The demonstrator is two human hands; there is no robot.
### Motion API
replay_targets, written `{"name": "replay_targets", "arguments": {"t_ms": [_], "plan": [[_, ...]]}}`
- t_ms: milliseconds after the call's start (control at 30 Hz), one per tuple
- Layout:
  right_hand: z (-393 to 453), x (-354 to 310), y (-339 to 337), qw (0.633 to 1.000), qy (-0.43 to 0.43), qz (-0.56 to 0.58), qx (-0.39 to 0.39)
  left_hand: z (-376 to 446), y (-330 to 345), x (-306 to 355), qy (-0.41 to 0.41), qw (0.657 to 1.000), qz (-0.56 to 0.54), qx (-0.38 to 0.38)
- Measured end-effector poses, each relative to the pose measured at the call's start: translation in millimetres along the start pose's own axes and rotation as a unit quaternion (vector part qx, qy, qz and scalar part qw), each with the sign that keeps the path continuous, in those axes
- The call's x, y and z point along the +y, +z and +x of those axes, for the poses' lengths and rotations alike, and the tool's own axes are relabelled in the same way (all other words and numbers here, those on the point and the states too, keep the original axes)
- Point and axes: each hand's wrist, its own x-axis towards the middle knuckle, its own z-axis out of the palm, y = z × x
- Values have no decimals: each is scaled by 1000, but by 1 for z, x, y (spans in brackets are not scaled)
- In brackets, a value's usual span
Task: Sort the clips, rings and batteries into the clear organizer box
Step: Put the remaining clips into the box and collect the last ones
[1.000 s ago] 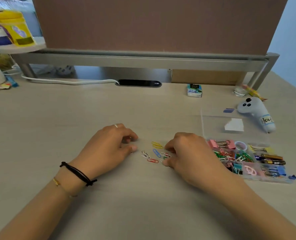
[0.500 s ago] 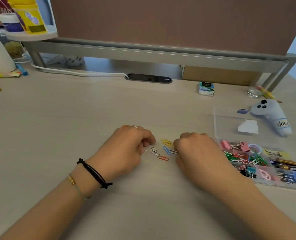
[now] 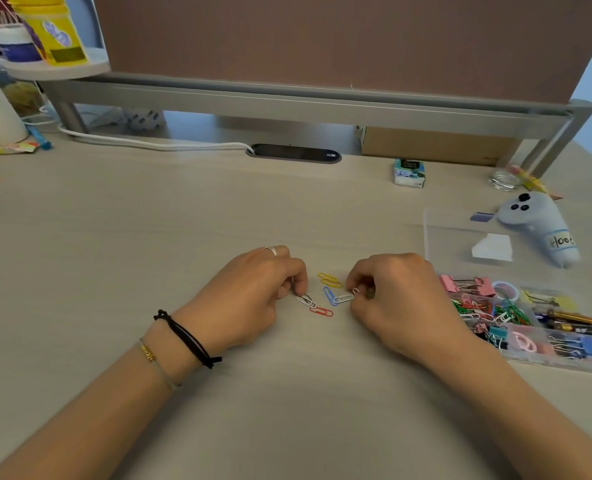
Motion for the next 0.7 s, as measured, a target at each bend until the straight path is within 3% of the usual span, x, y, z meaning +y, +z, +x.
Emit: {"name": "replay_targets", "arguments": {"t_ms": [67, 133, 167, 233, 300, 333, 367, 400, 433, 467, 533, 567, 633, 700], "plan": [[1, 3, 1, 994, 50, 98, -5, 1, 4, -2, -17, 999, -44, 26], [4, 3, -4, 936, 134, 322, -34, 2, 6, -1, -40, 991, -109, 71], [6, 4, -7, 879, 176, 439, -52, 3, 6, 1, -57, 981, -160, 93], [9, 5, -13, 729, 250, 633, -79, 4, 3, 5, -98, 944, -292, 114], [11, 7, -18, 590, 313, 738, -95, 5, 0, 9, -138, 895, -411, 104], [12, 10, -18, 548, 330, 761, -104, 5, -1, 10, -157, 868, -462, 93], [14, 12, -17, 529, 337, 770, -115, 6, -1, 11, -173, 835, -516, 80], [16, 14, -15, 534, 335, 766, -129, 6, -2, 12, -188, 798, -569, 69], [20, 15, -14, 572, 327, 739, -141, 7, -2, 12, -206, 758, -616, 62], [22, 14, -14, 651, 311, 677, -147, 8, -3, 13, -225, 719, -655, 57], [27, 10, -15, 857, 237, 441, -119, 9, -4, 12, -260, 651, -712, 46], [30, 7, -15, 924, 180, 322, -96, 9, -5, 11, -273, 625, -730, 42], [37, 2, -12, 979, 98, 162, -77, 9, -7, 8, -295, 595, -747, 37], [42, -4, -9, 993, 74, 57, -75, 10, -8, 7, -307, 609, -731, 35]]}}
